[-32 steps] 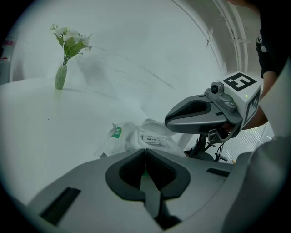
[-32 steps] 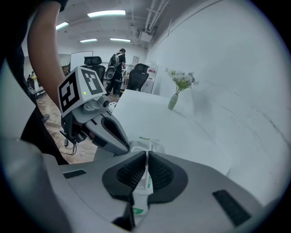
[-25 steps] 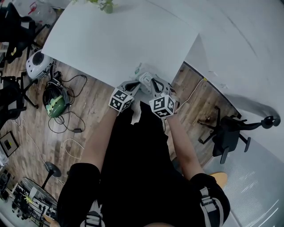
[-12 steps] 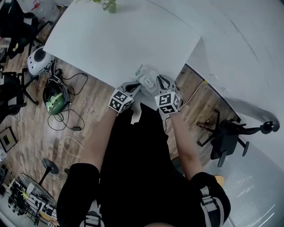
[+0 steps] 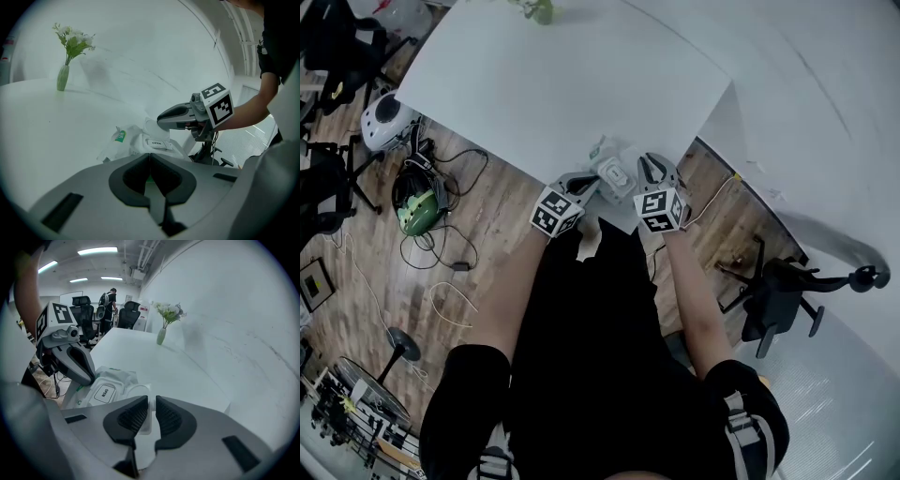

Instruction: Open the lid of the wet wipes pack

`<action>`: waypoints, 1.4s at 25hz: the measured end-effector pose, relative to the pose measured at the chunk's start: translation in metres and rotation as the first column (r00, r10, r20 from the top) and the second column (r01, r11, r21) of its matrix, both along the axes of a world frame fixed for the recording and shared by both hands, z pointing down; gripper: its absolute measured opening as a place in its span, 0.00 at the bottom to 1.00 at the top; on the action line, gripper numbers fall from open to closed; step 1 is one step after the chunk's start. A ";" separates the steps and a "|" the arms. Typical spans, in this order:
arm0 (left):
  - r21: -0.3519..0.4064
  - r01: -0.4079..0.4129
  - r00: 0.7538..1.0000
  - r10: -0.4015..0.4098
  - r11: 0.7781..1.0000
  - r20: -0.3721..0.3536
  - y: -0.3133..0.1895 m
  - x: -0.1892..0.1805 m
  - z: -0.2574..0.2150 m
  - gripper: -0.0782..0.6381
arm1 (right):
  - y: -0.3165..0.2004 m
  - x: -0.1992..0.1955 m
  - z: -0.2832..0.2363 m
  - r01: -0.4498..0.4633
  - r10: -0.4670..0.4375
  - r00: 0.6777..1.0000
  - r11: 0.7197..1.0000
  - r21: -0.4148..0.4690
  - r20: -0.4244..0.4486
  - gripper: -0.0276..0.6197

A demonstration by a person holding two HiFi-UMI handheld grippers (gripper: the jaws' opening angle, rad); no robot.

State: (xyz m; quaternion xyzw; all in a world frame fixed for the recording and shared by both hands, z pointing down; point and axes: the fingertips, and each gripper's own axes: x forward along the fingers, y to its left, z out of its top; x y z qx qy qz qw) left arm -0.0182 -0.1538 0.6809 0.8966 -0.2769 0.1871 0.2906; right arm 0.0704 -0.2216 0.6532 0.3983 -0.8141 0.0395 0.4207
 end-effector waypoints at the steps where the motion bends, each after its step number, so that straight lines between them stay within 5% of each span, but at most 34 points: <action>1: -0.001 -0.001 1.000 0.001 1.000 -0.001 0.000 0.001 0.000 0.14 | 0.000 0.001 0.002 -0.002 0.002 1.000 1.000 -0.003 0.000 0.15; 35: -0.015 -0.024 1.000 0.024 1.000 -0.020 0.005 -0.004 -0.001 0.14 | 0.045 0.032 -0.014 -0.202 0.202 0.975 0.979 -0.012 0.090 0.11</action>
